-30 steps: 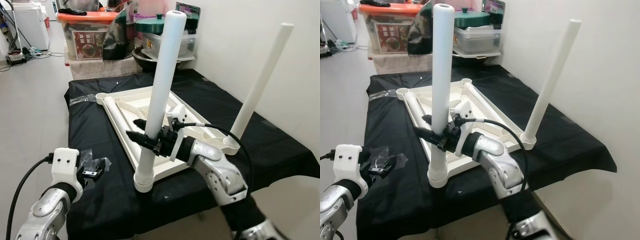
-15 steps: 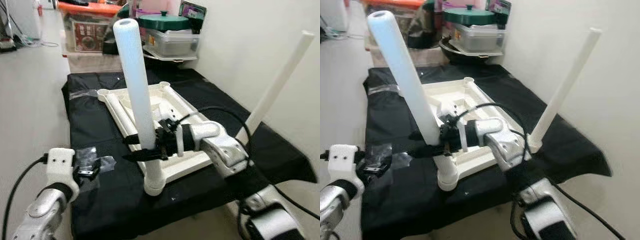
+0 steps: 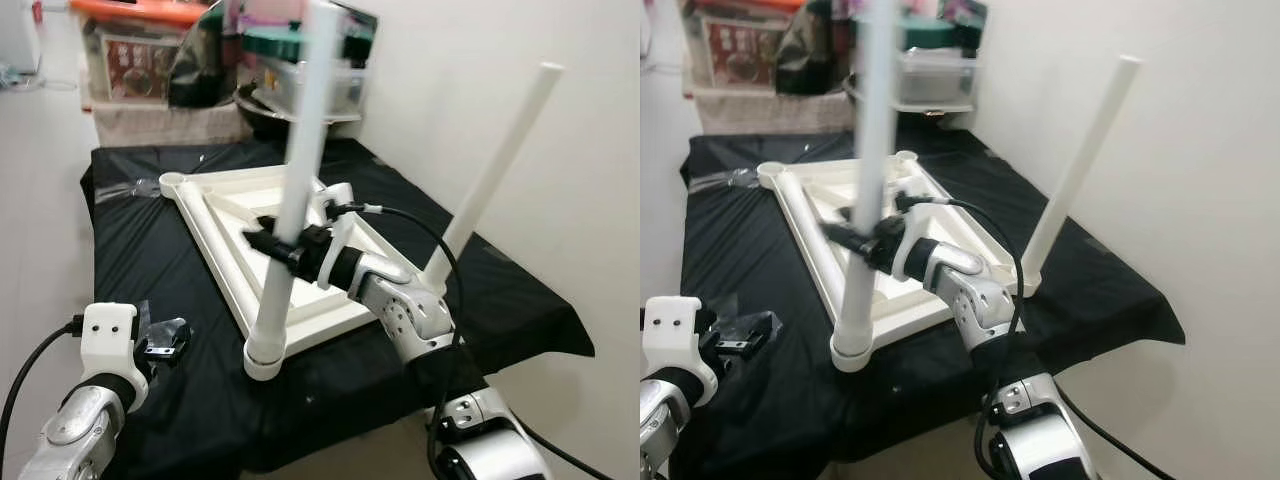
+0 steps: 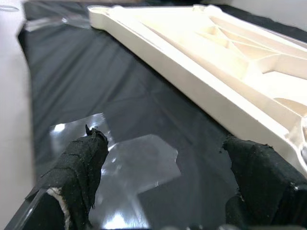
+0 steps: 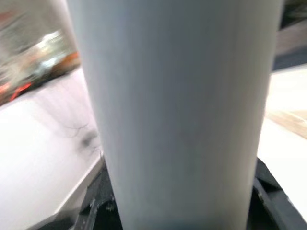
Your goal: Building children table
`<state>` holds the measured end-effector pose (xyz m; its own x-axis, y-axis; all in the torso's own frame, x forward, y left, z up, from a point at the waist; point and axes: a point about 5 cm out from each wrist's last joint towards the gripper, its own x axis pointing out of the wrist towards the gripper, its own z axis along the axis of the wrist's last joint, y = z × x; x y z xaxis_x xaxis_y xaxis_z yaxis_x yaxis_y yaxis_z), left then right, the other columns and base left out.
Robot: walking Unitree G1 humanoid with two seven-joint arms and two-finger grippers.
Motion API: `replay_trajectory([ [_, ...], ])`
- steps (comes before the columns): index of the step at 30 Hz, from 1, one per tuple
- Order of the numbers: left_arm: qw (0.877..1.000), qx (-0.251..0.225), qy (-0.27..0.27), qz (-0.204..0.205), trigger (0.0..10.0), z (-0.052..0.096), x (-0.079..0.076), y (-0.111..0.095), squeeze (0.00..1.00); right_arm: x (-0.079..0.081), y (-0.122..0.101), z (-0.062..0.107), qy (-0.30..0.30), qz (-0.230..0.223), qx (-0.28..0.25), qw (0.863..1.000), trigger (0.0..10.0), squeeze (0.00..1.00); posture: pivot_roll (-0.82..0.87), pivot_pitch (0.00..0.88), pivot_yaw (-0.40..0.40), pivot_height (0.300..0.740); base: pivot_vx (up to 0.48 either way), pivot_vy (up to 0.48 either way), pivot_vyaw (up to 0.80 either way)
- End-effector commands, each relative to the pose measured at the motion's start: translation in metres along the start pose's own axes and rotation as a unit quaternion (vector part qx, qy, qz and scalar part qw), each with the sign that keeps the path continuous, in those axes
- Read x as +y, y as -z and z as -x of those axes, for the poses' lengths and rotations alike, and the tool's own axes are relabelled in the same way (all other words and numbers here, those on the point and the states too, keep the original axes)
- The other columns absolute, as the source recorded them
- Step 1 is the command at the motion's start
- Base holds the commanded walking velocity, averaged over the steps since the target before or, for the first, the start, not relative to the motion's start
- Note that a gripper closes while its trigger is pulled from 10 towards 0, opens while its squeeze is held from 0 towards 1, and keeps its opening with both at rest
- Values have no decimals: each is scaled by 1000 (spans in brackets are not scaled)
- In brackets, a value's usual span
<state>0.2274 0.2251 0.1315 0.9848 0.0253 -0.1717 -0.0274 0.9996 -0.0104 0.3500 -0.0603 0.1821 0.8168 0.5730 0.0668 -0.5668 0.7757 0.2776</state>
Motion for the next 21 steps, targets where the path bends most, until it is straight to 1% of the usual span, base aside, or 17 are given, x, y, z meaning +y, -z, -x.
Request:
replay_trajectory([
  [1, 1000, 2, -9, -5, 10000, 1, 7, 1, 0, -72, 22, 49, 282, 92, 24, 955, 10000, 0, 86, 0, -86, 740, 0, 0, 0],
  [2, 1000, 2, -9, -5, 10000, 1, 7, 1, 0, -72, 22, 49, 282, 92, 24, 955, 10000, 0, 86, 0, -86, 740, 0, 0, 0],
  [3, 1000, 4, -10, -8, 10000, 0, 8, 1, 0, -74, 23, 56, 297, 95, 17, 950, 10000, 0, 83, 0, -84, 740, 0, 0, 0],
  [7, 1000, 4, -10, -8, 10000, 0, 8, 1, 0, -74, 23, 56, 297, 95, 17, 950, 10000, 0, 83, 0, -84, 740, 0, 0, 0],
  [9, 1000, 4, -10, -8, 10000, -2, 8, 1, 0, -74, 21, 58, 299, 97, 13, 949, 10000, 0, 77, 0, -78, 740, 0, 0, 0],
  [10, 1000, 1, -6, -7, 10000, -5, 5, -1, 0, -70, 18, 52, 277, 100, 9, 956, 10000, 0, 78, 0, -79, 740, 0, 0, 0],
  [11, 1000, -1, -4, -7, 10000, -6, 3, -2, 0, -55, 17, 39, 205, 89, 8, 975, 10000, 0, 81, 0, -82, 740, 0, 0, 0],
  [12, 1000, -1, -4, -7, 10000, -6, 3, -2, 0, -55, 17, 39, 205, 89, 8, 975, 10000, 0, 81, 0, -82, 740, 0, 0, 0],
  [13, 1000, -2, -2, -6, 10000, -7, 1, -3, 0, -43, 17, 31, 161, 80, 7, 984, 10000, 0, 81, 0, -82, 740, 0, 0, 0],
  [14, 1000, -2, -2, -6, 10000, -7, 1, -3, 0, -43, 17, 31, 161, 80, 7, 984, 10000, 0, 81, 0, -82, 740, 0, 0, 0],
  [15, 1000, -1, -3, -8, 10000, -7, 1, -2, 0, -36, 16, 25, 136, 71, 6, 988, 10000, 0, 82, 0, -85, 740, 0, 0, 0],
  [16, 1000, -1, -3, -8, 10000, -7, 1, -2, 0, -36, 16, 25, 136, 71, 6, 988, 10000, 0, 82, 0, -85, 740, 0, 0, 0],
  [18, 1000, 0, -5, -7, 10000, -7, 2, -2, 0, -34, 15, 18, 112, 65, 12, 992, 10000, 0, 83, 0, -89, 740, 0, 0, 0],
  [20, 1000, -1, -5, -7, 10000, -7, 2, -2, 0, -35, 14, 16, 106, 58, 14, 993, 10000, 0, 84, 0, -90, 740, 0, 0, 0],
  [21, 1000, -1, -5, -6, 10000, -8, 2, -2, 0, -34, 14, 14, 85, 49, 22, 995, 10000, 0, 81, 0, -90, 740, 0, 0, 0],
])
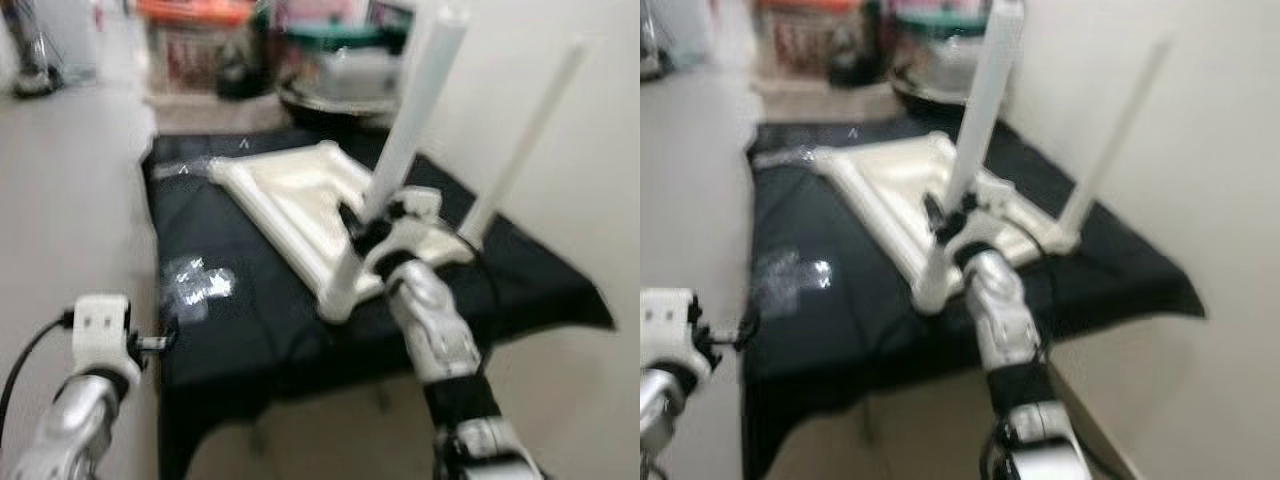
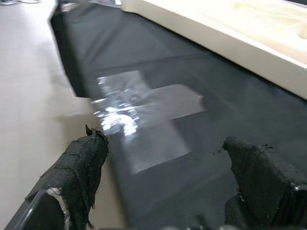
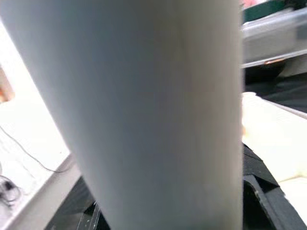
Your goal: Building children table
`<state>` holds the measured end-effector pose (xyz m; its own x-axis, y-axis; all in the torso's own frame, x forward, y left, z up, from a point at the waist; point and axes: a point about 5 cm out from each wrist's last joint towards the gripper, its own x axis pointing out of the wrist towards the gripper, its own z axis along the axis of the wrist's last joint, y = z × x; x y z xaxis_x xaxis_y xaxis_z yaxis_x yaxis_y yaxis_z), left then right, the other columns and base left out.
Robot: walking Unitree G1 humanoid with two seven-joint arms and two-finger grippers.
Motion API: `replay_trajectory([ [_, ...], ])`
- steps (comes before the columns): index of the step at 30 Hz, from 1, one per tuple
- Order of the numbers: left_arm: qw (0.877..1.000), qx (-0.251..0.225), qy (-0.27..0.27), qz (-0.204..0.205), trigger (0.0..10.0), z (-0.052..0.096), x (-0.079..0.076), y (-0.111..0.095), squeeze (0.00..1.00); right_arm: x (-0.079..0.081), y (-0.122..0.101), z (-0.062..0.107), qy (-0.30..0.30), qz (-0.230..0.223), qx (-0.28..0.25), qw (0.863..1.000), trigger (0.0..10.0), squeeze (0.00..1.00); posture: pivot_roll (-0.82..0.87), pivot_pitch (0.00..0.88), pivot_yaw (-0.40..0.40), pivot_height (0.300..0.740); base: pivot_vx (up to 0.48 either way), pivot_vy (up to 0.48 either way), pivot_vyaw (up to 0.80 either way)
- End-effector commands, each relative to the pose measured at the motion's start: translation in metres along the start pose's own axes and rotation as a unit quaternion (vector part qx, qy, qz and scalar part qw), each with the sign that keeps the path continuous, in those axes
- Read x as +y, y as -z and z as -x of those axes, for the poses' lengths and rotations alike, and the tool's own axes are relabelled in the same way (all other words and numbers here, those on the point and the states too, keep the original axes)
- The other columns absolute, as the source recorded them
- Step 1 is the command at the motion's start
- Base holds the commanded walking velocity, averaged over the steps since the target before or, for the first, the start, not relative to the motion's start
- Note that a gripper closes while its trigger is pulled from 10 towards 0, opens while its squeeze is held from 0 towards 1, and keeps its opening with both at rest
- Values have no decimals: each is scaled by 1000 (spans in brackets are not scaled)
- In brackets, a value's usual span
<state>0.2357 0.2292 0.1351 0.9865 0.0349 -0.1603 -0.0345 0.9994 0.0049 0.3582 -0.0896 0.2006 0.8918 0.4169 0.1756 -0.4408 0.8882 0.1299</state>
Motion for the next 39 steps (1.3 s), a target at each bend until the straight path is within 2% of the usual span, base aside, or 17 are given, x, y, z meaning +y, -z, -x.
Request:
replay_trajectory([
  [1, 1000, 4, 0, 1, 10000, 0, -2, 2, 0, -6, 40, 9, 6, -28, 96, 995, 10000, 0, 81, 0, -90, 740, 0, 0, 0],
  [8, 1000, 3, 3, 3, 10000, -2, -3, 2, 0, 3, 37, 6, -81, -49, 110, 989, 10000, 0, 76, 0, -89, 740, 0, 0, 0],
  [9, 1000, 3, 6, 5, 10000, -3, -4, 3, 0, 10, 33, 6, -156, -46, 117, 980, 10000, 0, 76, 0, -93, 740, 0, 0, 0],
  [12, 1000, 3, 6, 5, 10000, -3, -4, 3, 0, 10, 33, 6, -156, -46, 117, 980, 10000, 0, 76, 0, -93, 740, 0, 0, 0],
  [13, 1000, 2, 10, 9, 10000, -3, -6, 3, 0, 21, 27, 8, -258, -28, 122, 958, 10000, 0, 81, 0, -102, 740, 0, 0, 0],
  [15, 1000, 2, 10, 9, 10000, -3, -6, 3, 0, 21, 27, 8, -258, -28, 122, 958, 10000, 0, 81, 0, -102, 740, 0, 0, 0],
  [17, 1000, 3, 18, 16, 10000, -3, -10, 4, 0, 49, 21, 16, -459, 8, 159, 874, 10000, 0, 95, 0, -128, 740, 0, 0, 0],
  [19, 1000, 3, 18, 16, 10000, -3, -10, 4, 0, 49, 21, 16, -459, 8, 159, 874, 10000, 0, 95, 0, -128, 740, 0, 0, 0],
  [20, 1000, 2, 20, 19, 10000, -2, -11, 5, 0, 59, 20, 19, -515, 19, 171, 840, 10000, 0, 98, 0, -132, 740, 0, 0, 0],
  [21, 1000, 2, 20, 19, 10000, -2, -11, 5, 0, 59, 20, 19, -515, 19, 171, 840, 10000, 0, 98, 0, -132, 740, 0, 0, 0],
  [22, 1000, 2, 20, 21, 10000, -1, -12, 6, 0, 68, 19, 22, -559, 22, 180, 809, 10000, 0, 102, 0, -139, 740, 0, 0, 0],
  [23, 1000, 2, 20, 21, 10000, -1, -12, 6, 0, 68, 19, 22, -559, 22, 180, 809, 10000, 0, 102, 0, -139, 740, 0, 0, 0],
  [24, 1000, 4, 20, 21, 10000, 0, -13, 7, 0, 74, 18, 21, -585, 32, 182, 790, 10000, 0, 104, 0, -142, 740, 0, 0, 0],
  [31, 1000, 5, 18, 22, 10000, 0, -13, 8, 0, 79, 19, 8, -596, 44, 185, 780, 10000, 0, 114, 0, -159, 740, 0, 0, 0],
  [34, 1000, 7, 10, 27, 10000, 2, -14, 12, 0, 75, 19, -8, -551, 35, 167, 817, 10000, 0, 118, 0, -172, 740, 0, 0, 0],
  [38, 1000, 9, 9, 28, 10000, 3, -14, 13, 0, 72, 19, -9, -538, 31, 163, 827, 10000, 0, 118, 0, -172, 740, 0, 0, 0],
  [39, 999, 10, 8, 29, 10000, 4, -15, 14, 0, 65, 22, -10, -513, 17, 159, 844, 10000, 0, 114, 0, -164, 740, 0, 0, 0],
])
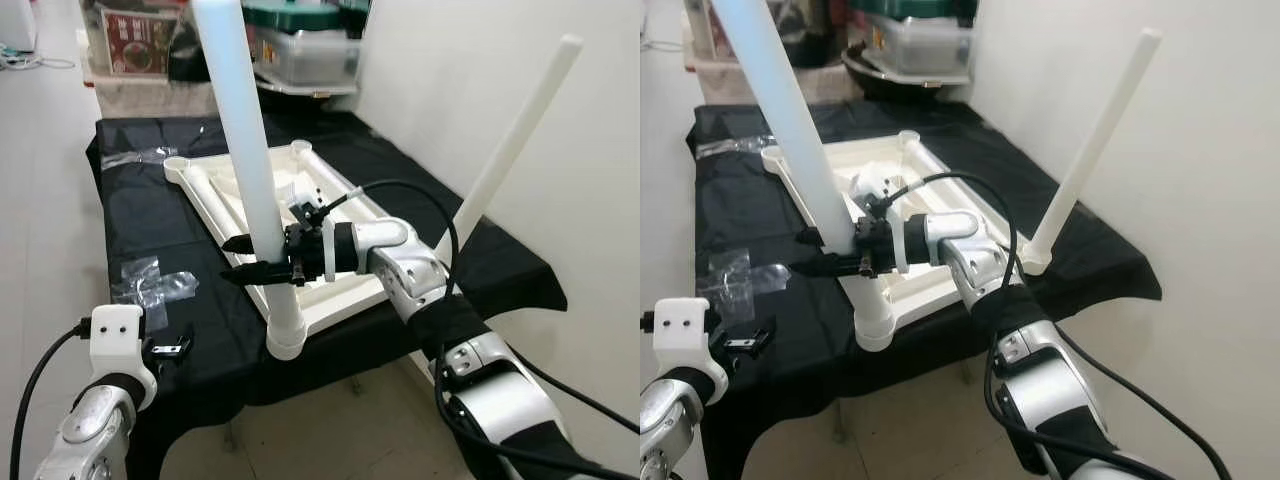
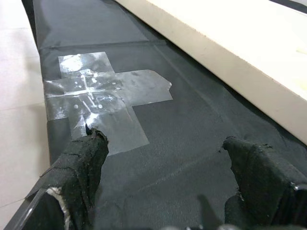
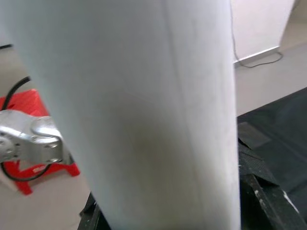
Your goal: Building children table
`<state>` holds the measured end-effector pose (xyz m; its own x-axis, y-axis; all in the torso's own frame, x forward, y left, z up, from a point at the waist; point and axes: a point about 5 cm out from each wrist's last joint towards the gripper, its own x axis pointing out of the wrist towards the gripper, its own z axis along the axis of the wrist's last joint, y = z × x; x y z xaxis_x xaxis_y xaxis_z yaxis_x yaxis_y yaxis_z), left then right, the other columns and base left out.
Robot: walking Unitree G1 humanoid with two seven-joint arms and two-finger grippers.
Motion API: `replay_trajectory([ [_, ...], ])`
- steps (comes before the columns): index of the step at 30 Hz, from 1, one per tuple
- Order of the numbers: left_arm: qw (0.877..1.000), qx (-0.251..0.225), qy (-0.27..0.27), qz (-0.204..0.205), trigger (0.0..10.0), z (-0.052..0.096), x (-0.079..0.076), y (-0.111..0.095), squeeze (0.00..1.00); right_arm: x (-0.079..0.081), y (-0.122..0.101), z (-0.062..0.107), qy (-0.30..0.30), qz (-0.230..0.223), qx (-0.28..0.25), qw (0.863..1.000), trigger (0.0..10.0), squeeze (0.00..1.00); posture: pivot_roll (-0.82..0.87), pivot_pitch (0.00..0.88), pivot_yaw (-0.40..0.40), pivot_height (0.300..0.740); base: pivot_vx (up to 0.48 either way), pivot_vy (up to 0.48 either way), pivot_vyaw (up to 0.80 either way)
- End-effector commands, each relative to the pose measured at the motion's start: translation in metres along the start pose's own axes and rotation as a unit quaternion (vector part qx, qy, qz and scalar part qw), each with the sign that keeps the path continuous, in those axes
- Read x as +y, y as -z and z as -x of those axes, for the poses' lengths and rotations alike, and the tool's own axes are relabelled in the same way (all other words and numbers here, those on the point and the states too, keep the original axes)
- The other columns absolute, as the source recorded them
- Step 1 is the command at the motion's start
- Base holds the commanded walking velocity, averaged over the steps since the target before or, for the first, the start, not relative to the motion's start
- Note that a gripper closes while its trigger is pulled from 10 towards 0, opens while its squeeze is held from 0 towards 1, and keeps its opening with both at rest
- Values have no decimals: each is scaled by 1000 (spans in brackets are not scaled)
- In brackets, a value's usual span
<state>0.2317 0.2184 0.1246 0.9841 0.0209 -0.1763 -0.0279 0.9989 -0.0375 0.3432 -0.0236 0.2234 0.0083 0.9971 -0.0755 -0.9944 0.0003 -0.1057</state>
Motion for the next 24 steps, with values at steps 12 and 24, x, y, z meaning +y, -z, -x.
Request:
replay_trajectory([
  [12, 1000, 0, -8, 3, 10000, 4, 3, 1, 0, -11, 65, 24, 333, -129, -32, 933, 10000, 0, 98, 0, -131, 740, 0, 0, 0],
  [24, 1000, -1, 2, -12, 10000, -2, 5, -3, 0, -5, 105, 30, 539, -178, 51, 822, 10000, 0, 88, 0, -102, 740, 0, 0, 0],
])
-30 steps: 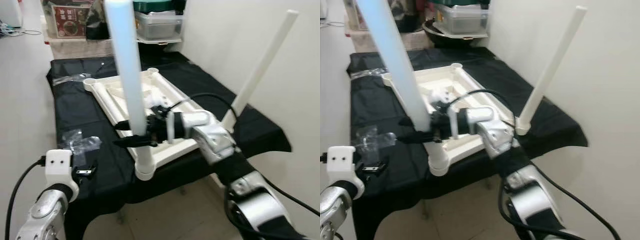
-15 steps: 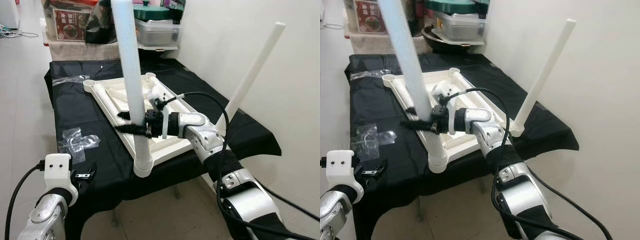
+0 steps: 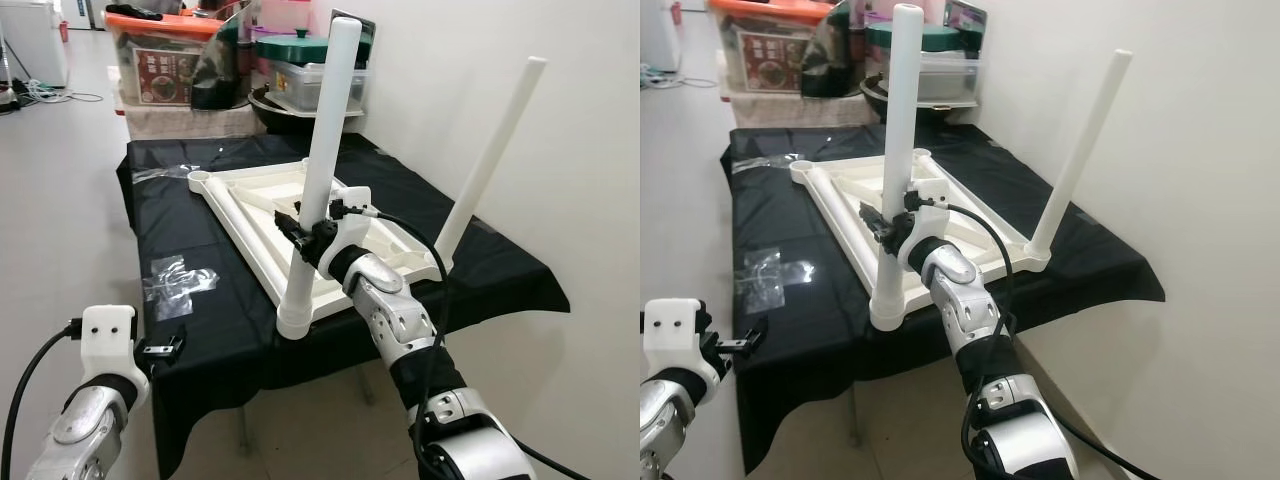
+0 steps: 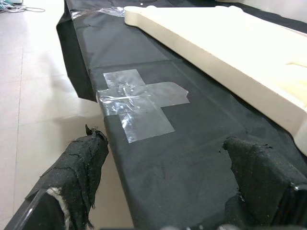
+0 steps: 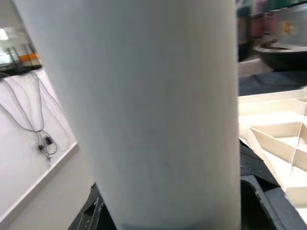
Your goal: Building children table
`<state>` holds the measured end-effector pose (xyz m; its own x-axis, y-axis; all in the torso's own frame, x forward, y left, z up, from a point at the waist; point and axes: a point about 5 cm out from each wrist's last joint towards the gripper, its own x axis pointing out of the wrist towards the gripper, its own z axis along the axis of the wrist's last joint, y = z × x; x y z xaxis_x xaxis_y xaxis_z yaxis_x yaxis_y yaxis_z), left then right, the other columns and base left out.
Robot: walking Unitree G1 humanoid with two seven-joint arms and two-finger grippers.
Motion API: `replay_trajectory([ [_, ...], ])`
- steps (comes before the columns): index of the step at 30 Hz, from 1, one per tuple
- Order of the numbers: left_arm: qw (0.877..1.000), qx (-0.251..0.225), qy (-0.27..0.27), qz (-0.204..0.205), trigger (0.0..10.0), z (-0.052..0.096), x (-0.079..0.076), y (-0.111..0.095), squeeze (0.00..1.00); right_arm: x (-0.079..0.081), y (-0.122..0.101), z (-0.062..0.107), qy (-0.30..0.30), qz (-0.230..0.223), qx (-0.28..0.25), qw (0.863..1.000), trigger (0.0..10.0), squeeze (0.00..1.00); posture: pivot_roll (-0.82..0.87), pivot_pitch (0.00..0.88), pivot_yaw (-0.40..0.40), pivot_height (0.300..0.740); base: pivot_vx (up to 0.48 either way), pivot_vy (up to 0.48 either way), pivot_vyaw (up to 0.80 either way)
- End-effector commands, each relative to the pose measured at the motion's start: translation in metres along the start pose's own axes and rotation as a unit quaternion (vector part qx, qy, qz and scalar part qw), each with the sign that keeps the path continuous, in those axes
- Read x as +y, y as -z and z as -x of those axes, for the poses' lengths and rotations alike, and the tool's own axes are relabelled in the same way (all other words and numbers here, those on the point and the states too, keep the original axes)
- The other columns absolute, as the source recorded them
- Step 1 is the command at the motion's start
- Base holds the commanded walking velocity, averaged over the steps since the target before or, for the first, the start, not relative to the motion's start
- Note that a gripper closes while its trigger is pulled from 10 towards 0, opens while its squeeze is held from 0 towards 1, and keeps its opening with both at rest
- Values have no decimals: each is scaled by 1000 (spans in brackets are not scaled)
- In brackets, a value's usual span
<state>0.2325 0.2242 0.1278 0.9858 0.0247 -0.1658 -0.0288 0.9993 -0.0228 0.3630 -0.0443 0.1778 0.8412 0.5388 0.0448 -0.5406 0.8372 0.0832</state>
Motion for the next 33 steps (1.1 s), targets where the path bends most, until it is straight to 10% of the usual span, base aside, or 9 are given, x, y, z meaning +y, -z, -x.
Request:
replay_trajectory([
  [1, 1000, 4, 4, -5, 10000, -2, -1, 1, 0, -17, 53, 15, 92, -31, 120, 988, 10000, 0, 88, 0, -102, 740, 0, 0, 0],
  [4, 1000, 4, -12, -4, 10000, -1, 3, 1, 0, -40, 56, 23, 236, -47, 131, 962, 10000, 0, 100, 0, -105, 740, 0, 0, 0],
  [12, 1000, 8, -20, -6, 10000, 1, 7, 3, 0, -30, 55, 20, 232, -61, 124, 963, 10000, 0, 99, 0, -101, 740, 0, 0, 0],
  [13, 1000, 7, -19, -8, 10000, -1, 7, 2, 0, -25, 50, 17, 212, -64, 109, 969, 10000, 1000, 95, 0, -97, 740, 0, 0, 0],
  [33, 1000, 4, -2, -18, 10000, -9, 7, -4, 0, -21, -43, 22, -13, -19, -60, 998, 10000, 1000, 44, 0, -65, 740, 0, 0, 0],
])
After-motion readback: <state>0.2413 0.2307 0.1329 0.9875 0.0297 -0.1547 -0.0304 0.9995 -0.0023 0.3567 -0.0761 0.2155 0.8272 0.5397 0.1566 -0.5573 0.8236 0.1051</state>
